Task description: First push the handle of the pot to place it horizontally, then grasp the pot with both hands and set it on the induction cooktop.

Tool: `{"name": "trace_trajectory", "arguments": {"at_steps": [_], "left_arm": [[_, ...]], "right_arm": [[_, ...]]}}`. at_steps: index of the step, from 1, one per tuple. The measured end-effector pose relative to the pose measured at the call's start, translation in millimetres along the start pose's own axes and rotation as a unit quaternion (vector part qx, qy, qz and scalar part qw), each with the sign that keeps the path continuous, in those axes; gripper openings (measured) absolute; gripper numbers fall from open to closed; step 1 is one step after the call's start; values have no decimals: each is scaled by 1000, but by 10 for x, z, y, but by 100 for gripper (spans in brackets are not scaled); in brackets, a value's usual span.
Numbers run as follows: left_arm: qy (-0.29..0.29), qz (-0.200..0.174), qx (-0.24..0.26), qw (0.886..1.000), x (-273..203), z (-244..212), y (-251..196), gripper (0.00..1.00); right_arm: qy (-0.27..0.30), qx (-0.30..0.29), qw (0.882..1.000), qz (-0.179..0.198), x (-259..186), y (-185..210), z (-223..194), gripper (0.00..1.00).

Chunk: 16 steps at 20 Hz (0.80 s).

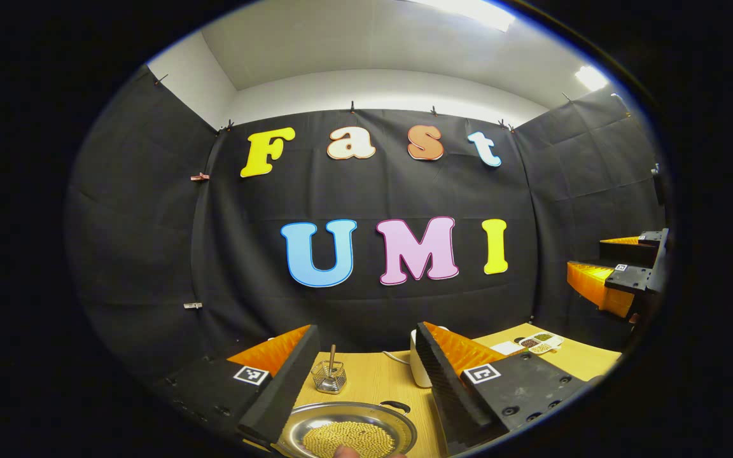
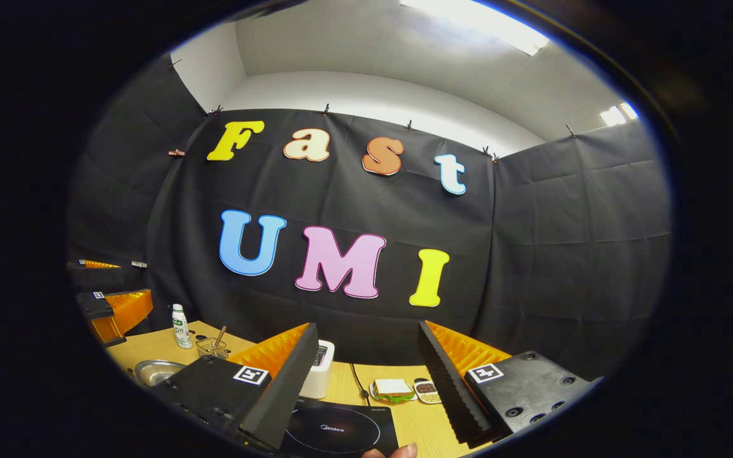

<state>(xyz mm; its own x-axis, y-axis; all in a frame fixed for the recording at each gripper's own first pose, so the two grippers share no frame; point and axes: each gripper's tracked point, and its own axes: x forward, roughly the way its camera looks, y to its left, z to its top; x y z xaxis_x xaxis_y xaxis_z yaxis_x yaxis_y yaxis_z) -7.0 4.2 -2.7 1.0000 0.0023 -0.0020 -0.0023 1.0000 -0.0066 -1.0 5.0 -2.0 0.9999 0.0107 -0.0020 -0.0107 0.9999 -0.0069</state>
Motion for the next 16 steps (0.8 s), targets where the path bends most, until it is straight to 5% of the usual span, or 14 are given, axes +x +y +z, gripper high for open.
{"name": "trace_trajectory", "arguments": {"at_steps": [2, 9, 16], "left_arm": [[4, -8, -2, 1000, -13, -14, -28, 87], [64, -129, 0, 990, -182, -308, -444, 5], [222, -208, 21, 952, -711, -1246, -372, 5]], "right_arm": [[1, 0, 1000, 0, 3, 1, 0, 98], [2, -2, 1000, 4, -16, 38, -14, 97], [7, -4, 1000, 9, -22, 75, -66, 98]]}}
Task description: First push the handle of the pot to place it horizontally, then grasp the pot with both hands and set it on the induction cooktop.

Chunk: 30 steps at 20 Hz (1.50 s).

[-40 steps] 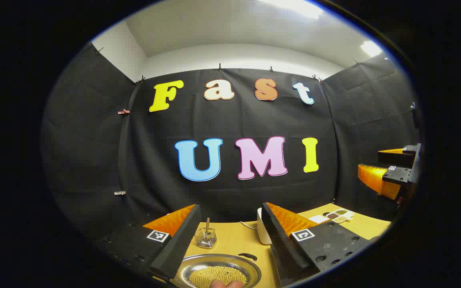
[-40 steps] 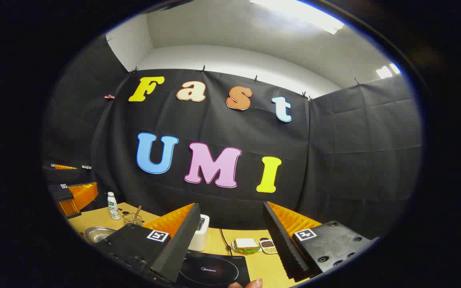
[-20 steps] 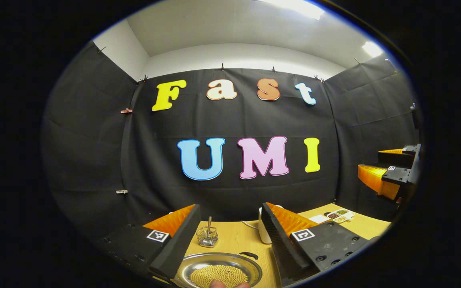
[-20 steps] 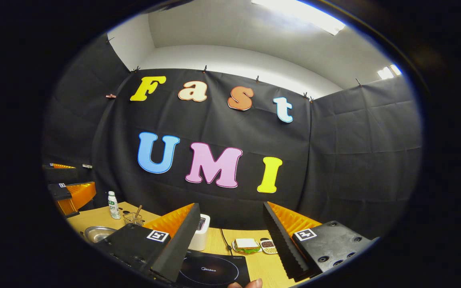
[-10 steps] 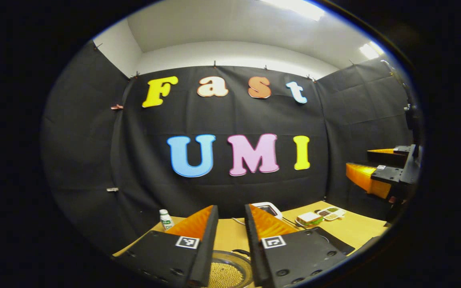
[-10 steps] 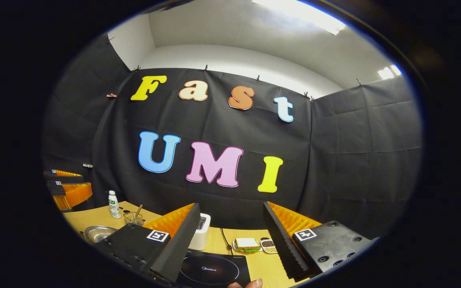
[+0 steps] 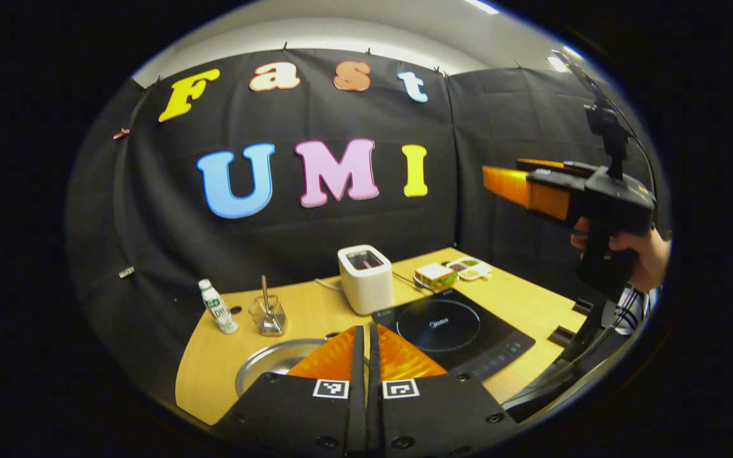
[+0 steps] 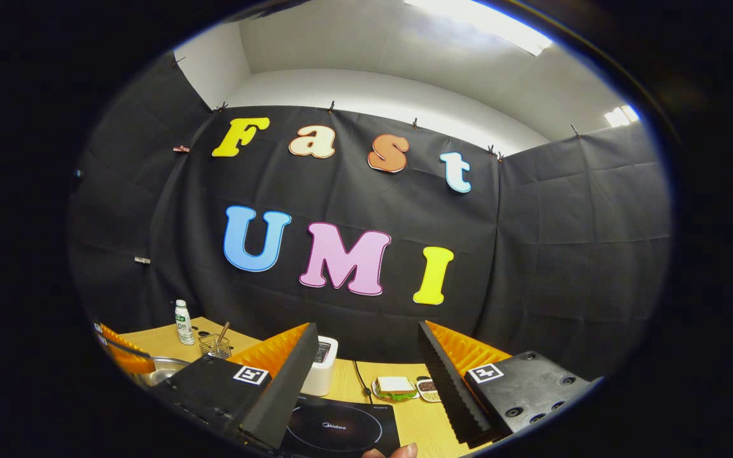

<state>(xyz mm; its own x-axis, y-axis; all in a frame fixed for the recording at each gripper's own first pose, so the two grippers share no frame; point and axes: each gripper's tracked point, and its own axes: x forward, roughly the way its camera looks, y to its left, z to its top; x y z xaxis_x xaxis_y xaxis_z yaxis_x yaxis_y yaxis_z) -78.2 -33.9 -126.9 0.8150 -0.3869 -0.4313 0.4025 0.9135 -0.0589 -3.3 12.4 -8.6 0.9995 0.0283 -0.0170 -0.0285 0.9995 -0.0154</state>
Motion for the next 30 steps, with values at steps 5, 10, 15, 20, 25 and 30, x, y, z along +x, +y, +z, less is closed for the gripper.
{"name": "trace_trajectory", "arguments": {"at_steps": [5, 10, 15, 20, 25, 30], "left_arm": [[131, -54, -17, 990, -209, -855, 113, 5], [232, -81, -33, 969, -413, -1569, 325, 5], [315, -88, -32, 945, -486, -2142, 666, 5], [346, -81, -28, 934, -393, -2330, 967, 5], [369, -93, -17, 925, -295, -2437, 1136, 5], [387, -92, 8, 917, -286, -2497, 1384, 5]], "right_arm": [[5, -1, 1000, 0, -4, -13, -46, 97], [4, -5, 1000, 1, -10, -9, -38, 97], [3, -8, 1000, -1, -14, -36, -29, 97], [5, -11, 1000, -8, -9, -88, -37, 97], [5, -13, 1000, -12, 0, -94, -32, 97], [5, -18, 1000, -15, -15, -84, -41, 97]]}}
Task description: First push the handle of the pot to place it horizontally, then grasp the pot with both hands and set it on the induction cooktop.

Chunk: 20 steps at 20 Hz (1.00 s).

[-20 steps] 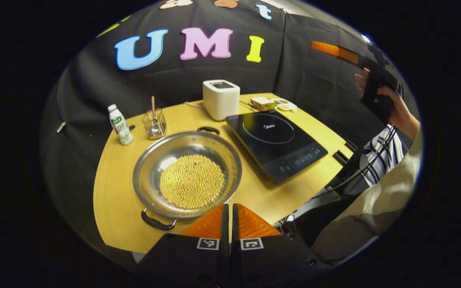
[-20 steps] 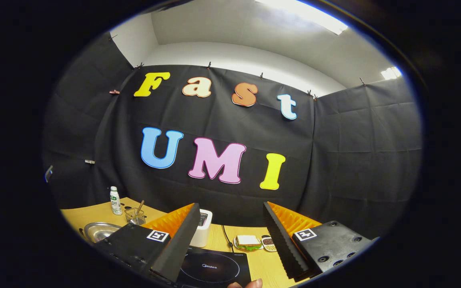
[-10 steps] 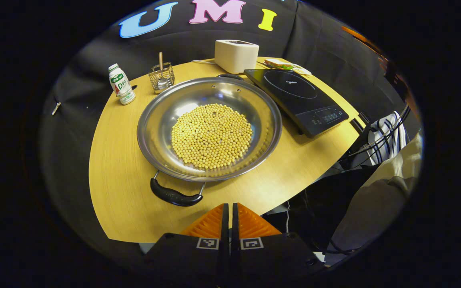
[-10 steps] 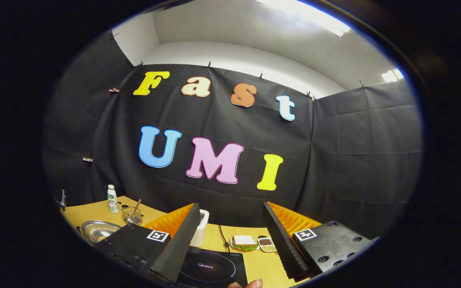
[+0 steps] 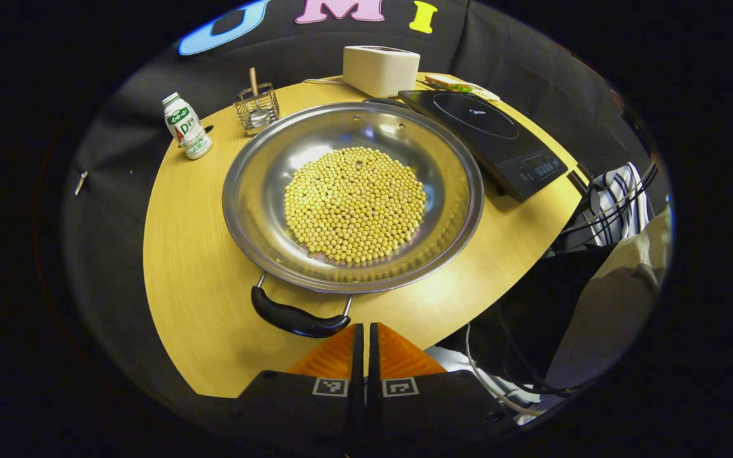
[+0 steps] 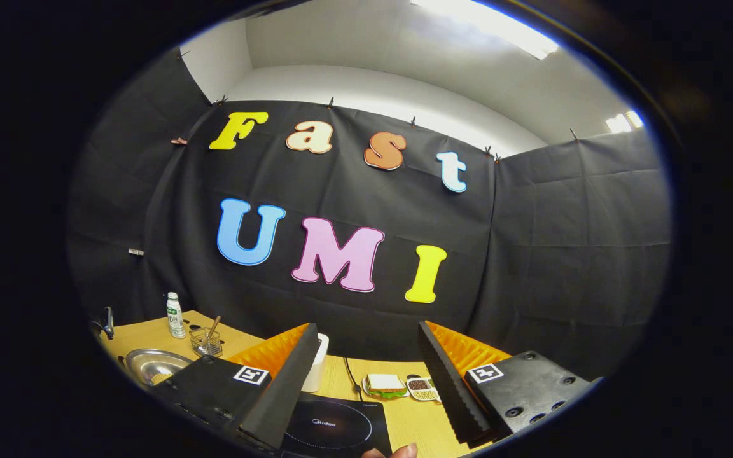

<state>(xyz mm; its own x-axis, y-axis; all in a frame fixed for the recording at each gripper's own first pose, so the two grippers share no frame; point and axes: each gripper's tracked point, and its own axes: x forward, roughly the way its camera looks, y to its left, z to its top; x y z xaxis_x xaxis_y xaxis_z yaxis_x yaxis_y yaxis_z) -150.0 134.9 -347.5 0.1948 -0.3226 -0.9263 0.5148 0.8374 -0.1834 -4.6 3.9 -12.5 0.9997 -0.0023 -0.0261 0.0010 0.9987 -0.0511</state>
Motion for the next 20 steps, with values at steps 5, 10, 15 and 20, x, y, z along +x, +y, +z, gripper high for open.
{"name": "trace_trajectory", "arguments": {"at_steps": [5, 10, 15, 20], "left_arm": [[6, 18, 25, 1000, 17, 23, 378, 5], [11, 41, 54, 998, 60, 97, 843, 5], [12, 59, 64, 996, 128, 251, 1249, 5], [7, 69, 69, 995, 209, 449, 1574, 5]], "right_arm": [[5, -2, 1000, -2, 19, 11, -34, 97], [8, -7, 1000, -6, 45, 2, -49, 97], [16, -13, 1000, -13, 83, 2, -96, 98], [26, -16, 999, -20, 111, 31, -159, 98]]}}
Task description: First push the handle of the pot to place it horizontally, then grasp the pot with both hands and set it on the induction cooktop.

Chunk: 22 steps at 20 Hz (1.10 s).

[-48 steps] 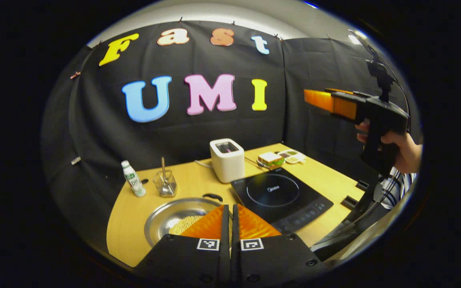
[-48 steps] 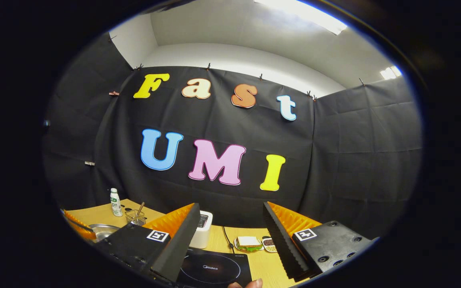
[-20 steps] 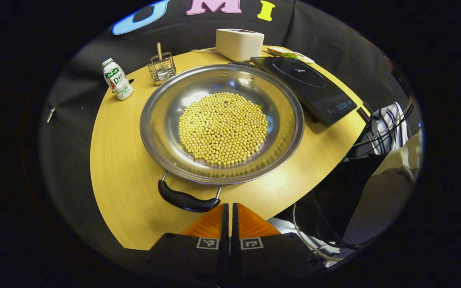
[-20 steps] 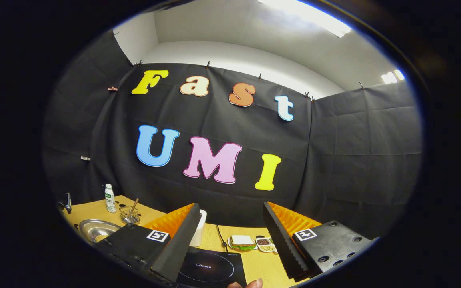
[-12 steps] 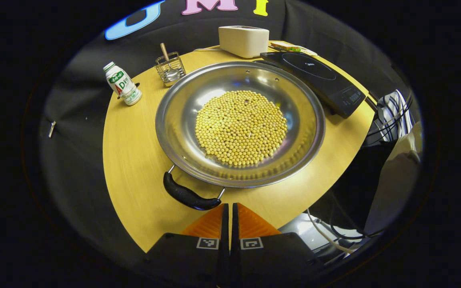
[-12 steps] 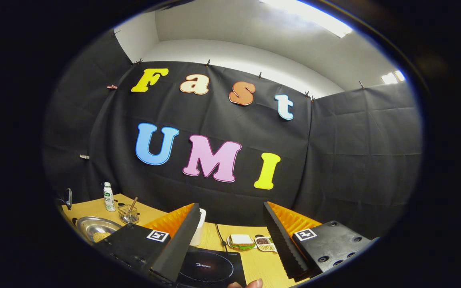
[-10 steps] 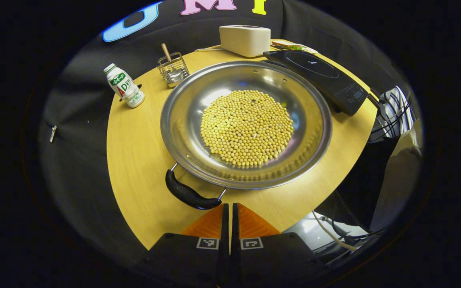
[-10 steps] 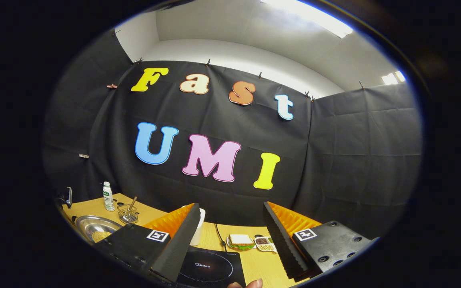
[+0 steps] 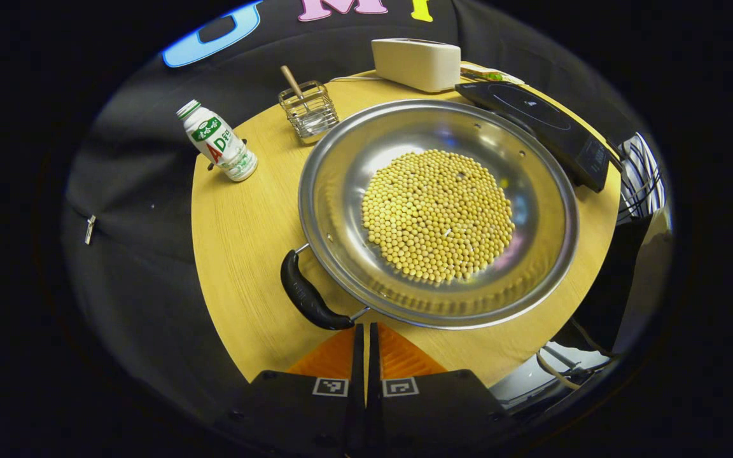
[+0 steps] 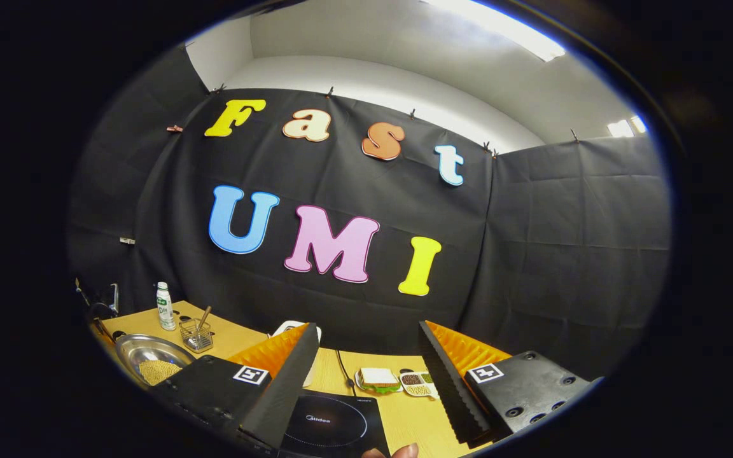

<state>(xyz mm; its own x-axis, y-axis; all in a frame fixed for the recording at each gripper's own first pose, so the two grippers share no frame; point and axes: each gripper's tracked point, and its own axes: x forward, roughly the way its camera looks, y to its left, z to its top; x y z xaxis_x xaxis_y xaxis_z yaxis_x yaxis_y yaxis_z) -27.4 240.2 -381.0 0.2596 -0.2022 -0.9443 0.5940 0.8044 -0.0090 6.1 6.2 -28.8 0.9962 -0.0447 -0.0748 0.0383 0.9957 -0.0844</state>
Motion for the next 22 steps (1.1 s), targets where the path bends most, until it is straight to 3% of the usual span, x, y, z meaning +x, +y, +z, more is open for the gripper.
{"name": "trace_trajectory", "arguments": {"at_steps": [7, 12, 16, 20, 22], "left_arm": [[1, 10, 26, 1000, 70, 112, 191, 5], [-4, 36, 34, 999, -83, 12, 226, 5], [-35, 49, 6, 998, -317, -83, 133, 100], [-100, 102, -75, 987, -629, -70, 208, 97], [-149, 94, -145, 974, -783, 44, 183, 96]], "right_arm": [[5, -5, 1000, -4, 52, 88, -37, 97], [14, 0, 1000, -2, 66, 128, -118, 97], [26, 7, 1000, 7, 63, 184, -188, 97], [40, 20, 999, 28, 48, 291, -247, 98], [52, 31, 997, 46, 40, 401, -291, 98]]}}
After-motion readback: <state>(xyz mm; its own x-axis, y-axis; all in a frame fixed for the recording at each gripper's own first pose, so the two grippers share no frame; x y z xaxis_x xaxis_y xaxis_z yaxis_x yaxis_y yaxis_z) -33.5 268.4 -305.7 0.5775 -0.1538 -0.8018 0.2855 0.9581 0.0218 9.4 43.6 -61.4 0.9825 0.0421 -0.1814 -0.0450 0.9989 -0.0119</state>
